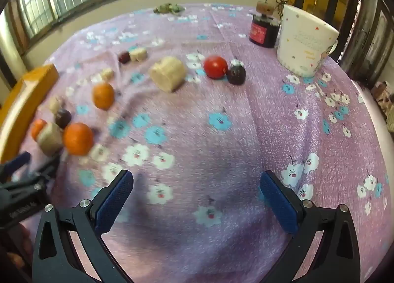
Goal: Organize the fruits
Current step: 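Move both grippers toward the oranges and cream blocks on the cloth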
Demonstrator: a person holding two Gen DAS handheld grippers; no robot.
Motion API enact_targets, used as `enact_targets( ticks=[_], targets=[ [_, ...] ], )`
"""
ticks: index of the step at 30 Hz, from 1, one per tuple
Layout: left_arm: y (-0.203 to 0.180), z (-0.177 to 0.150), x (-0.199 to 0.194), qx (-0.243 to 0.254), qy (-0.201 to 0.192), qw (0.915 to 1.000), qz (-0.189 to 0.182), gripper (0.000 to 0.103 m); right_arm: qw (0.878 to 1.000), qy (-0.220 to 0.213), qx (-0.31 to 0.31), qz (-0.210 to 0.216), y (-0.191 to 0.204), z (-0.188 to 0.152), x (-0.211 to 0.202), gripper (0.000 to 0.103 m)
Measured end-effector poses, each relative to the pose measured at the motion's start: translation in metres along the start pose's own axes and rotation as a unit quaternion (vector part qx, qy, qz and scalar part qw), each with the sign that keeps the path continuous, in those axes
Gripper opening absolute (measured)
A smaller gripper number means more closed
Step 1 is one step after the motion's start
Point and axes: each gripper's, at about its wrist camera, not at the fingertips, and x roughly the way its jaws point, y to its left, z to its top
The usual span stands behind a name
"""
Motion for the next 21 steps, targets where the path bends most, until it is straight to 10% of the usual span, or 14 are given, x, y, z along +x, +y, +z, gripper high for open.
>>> enact_targets(
  ticks=[7, 21],
  targets=[
    [0.014, -0.006, -0.043, -0.010, -0.058, 0.9970, -0.050, 0.103, 0.999, -0.047, -0.017, 0.014, 0.025, 0.006, -0.047, 0.103],
    [0.033, -0.003, -0.090, -0.016, -0.151, 0.9881, -0.027, 0.103, 0.994, -0.098, -0.056, 0.017, 0.052, -0.003, -0.091, 0.103]
  ],
)
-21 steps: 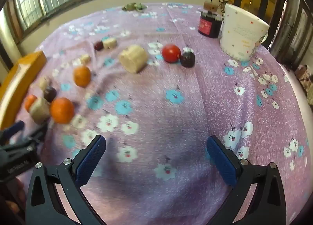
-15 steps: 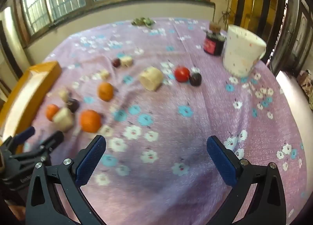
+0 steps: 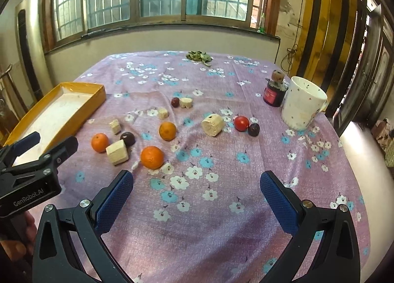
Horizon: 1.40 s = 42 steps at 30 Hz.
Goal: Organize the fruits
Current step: 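Move both grippers toward the oranges and cream blocks on the cloth, then grasp an orange with the right gripper while the left gripper grasps a cream cube block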
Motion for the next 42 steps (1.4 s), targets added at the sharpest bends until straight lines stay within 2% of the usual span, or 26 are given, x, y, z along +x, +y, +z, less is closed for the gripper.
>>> enact_targets(
  ticks=[11, 20, 28, 32, 36, 38, 42],
  targets=[
    [0.009, 0.001, -0.011, -0.001, -0.020, 0.9995, 0.026, 0.103, 0.999, -0.020, -0.028, -0.015, 0.011, -0.002, -0.006, 0.103],
    [0.021, -0.003, -0.007, -0.010, -0.013, 0.9986, 0.050, 0.103, 1.000, -0.007, -0.023, -0.010, 0.010, -0.005, 0.006, 0.103],
    [0.028, -0.005, 0.000, -0.016, 0.006, 0.9982, 0.058, 0.103, 0.999, 0.017, -0.035, 0.012, 0.013, -0.003, 0.023, 0.103],
    [0.027, -0.008, 0.006, 0.005, 0.020, 0.9957, 0.090, 0.103, 0.997, 0.043, -0.052, 0.041, 0.018, 0.003, 0.044, 0.103],
    [0.030, -0.014, 0.006, 0.016, 0.029, 0.9950, 0.094, 0.103, 0.994, 0.061, -0.065, 0.067, 0.026, 0.009, 0.068, 0.103],
    [0.030, -0.015, 0.006, 0.019, 0.032, 0.9950, 0.093, 0.103, 0.992, 0.071, -0.073, 0.077, 0.030, 0.012, 0.079, 0.099],
    [0.030, -0.018, 0.008, 0.033, 0.042, 0.9945, 0.090, 0.103, 0.987, 0.098, -0.067, 0.106, 0.031, 0.015, 0.099, 0.084]
  ],
)
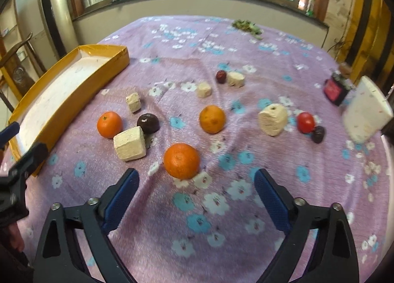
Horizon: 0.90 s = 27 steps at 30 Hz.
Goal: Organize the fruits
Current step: 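Grasp an orange with the right gripper while the left gripper grasps a cream cube block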
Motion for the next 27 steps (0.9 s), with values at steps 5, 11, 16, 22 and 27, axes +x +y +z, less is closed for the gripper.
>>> enact_targets(
  ticks=[5, 11, 16, 22, 27],
  targets=[
    [-0.006, -0.002, 0.002, 0.013, 0.012, 0.9998, -0.009, 0.103, 1.000, 0.017, -0.019, 0.014, 0.004, 0.005, 0.014, 0.070],
    [-0.018, -0.001, 0.008, 0.028, 0.027, 0.9989, -0.024, 0.103, 0.998, 0.032, -0.029, 0.034, 0.006, 0.006, 0.028, 0.036],
    [-0.033, 0.004, 0.013, 0.044, 0.036, 0.9976, -0.039, 0.103, 0.999, 0.017, -0.015, 0.042, -0.002, 0.003, 0.016, 0.035],
    [-0.052, 0.017, 0.025, 0.046, 0.051, 0.9940, -0.086, 0.102, 0.999, 0.012, -0.005, 0.037, -0.018, -0.007, 0.004, 0.035],
    [-0.075, 0.021, 0.041, 0.043, 0.077, 0.9890, -0.119, 0.081, 0.999, 0.015, 0.002, 0.034, -0.031, -0.017, -0.001, 0.035]
  ],
)
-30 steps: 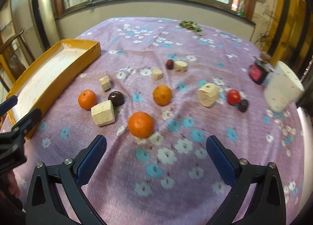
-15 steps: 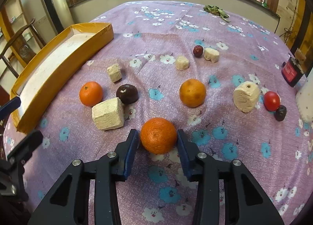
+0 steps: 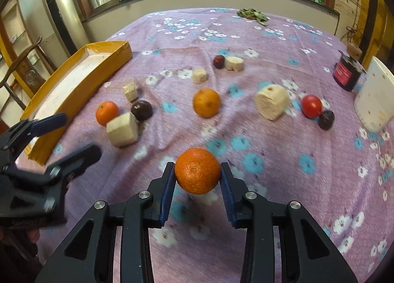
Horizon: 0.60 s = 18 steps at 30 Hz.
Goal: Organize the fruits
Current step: 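Grasp an orange with the right gripper while the left gripper grasps a cream cube block, then carry the orange and cream cube with both grippers over the yellow tray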
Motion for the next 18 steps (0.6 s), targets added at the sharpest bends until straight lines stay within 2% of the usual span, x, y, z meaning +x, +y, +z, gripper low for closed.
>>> enact_targets(
  ticks=[5, 7, 8, 9, 18],
  targets=[
    [-0.002, 0.006, 0.025, -0.042, 0.035, 0.9983, -0.022, 0.060, 1.000, 0.001, 0.004, 0.007, -0.007, -0.006, -0.002, 0.035],
    [0.001, 0.007, 0.034, -0.059, 0.045, 0.9969, -0.028, 0.047, 1.000, 0.001, 0.004, 0.011, -0.009, -0.007, -0.002, 0.035],
    [0.003, 0.006, 0.038, -0.068, 0.051, 0.9959, -0.031, 0.045, 1.000, 0.002, 0.003, 0.013, -0.010, -0.008, -0.002, 0.035],
    [0.003, 0.007, 0.036, -0.072, 0.042, 0.9960, -0.031, 0.044, 1.000, 0.005, 0.002, 0.015, -0.010, -0.008, -0.001, 0.035],
    [0.020, -0.006, 0.021, -0.098, 0.044, 0.9923, -0.062, 0.043, 1.000, -0.008, 0.000, 0.027, -0.006, -0.007, -0.004, 0.035]
  ],
)
